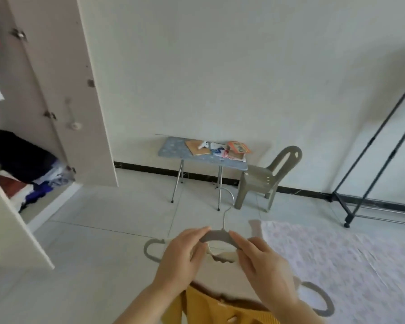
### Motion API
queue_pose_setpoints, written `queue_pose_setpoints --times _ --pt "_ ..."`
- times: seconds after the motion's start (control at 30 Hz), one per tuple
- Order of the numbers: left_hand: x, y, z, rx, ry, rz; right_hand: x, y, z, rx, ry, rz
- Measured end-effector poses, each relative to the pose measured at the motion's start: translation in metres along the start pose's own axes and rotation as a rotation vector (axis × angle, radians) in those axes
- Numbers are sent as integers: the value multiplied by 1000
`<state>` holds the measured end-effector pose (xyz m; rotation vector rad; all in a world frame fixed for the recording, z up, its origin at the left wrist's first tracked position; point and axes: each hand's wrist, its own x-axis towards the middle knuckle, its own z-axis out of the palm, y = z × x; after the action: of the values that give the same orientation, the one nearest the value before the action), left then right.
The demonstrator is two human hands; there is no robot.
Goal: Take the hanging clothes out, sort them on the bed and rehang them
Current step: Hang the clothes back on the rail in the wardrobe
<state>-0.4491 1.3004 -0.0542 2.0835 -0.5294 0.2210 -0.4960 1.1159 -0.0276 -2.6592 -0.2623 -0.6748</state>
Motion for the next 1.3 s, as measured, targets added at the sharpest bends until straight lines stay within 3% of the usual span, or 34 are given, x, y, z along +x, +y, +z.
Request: queue_pose_setpoints --times 0.37,0.73,1.03,1.3 --pt "140 -124 -175 280 240 17 243 -99 121 100 17 -204" --pt "279 -237 -302 459 469 -127 472 -158 247 281 -19 -427" --pt "364 -328 -406 564 678 -276 635 -236 337 337 -116 -635" --pt "424 -435 -512 577 790 -290 755 -323 440 320 -127 -761"
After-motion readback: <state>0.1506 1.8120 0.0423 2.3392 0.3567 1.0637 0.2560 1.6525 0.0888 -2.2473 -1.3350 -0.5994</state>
